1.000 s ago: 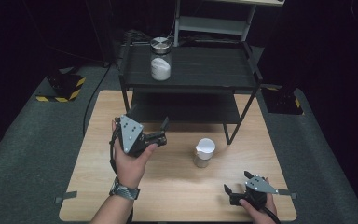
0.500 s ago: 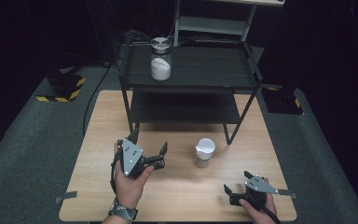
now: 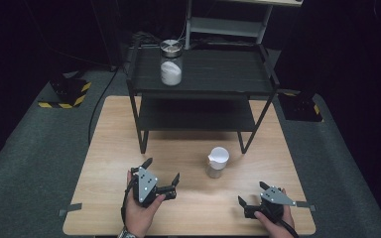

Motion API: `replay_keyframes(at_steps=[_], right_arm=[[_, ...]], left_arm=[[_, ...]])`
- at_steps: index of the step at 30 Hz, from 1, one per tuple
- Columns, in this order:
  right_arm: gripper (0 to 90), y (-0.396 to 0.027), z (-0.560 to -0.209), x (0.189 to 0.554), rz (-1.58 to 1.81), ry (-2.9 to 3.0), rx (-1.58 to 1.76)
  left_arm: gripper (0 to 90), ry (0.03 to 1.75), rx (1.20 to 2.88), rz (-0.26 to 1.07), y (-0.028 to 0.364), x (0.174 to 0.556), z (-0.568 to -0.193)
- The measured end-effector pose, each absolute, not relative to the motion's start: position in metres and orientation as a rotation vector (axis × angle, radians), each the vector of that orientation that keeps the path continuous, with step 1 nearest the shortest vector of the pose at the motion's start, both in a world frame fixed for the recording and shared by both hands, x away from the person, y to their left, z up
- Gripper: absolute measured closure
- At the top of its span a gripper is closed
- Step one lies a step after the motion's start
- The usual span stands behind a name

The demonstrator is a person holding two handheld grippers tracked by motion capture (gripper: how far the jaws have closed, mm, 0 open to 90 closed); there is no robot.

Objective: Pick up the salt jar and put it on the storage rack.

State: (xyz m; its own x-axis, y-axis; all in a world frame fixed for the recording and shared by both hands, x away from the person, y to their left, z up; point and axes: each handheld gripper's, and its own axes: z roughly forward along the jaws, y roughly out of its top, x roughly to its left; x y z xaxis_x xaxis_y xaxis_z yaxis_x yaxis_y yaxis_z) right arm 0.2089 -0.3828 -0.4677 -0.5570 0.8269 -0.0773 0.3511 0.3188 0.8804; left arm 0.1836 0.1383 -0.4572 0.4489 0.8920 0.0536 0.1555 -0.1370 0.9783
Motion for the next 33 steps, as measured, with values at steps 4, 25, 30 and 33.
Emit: replay_keyframes(at_steps=[4, 25, 30, 33], right_arm=[[0.6, -0.382, -0.468, 0.209, 1.180, 2.062, 1.035], [0.6, -0.379, -0.467, 0.208, 1.158, 2.052, 1.056], [0.6, -0.378, -0.467, 0.208, 1.154, 2.052, 1.053], [0.6, -0.378, -0.467, 0.208, 1.157, 2.048, 1.058]], left_arm=[[0.4, 0.947, 1.646, 0.771, 0.146, 0.184, -0.461], [0.7, 1.035, 1.812, 0.741, 0.153, 0.186, -0.475], [0.5, 1.023, 1.839, 0.777, 0.151, 0.186, -0.478], [0.8, 1.012, 1.859, 0.789, 0.150, 0.187, -0.479]])
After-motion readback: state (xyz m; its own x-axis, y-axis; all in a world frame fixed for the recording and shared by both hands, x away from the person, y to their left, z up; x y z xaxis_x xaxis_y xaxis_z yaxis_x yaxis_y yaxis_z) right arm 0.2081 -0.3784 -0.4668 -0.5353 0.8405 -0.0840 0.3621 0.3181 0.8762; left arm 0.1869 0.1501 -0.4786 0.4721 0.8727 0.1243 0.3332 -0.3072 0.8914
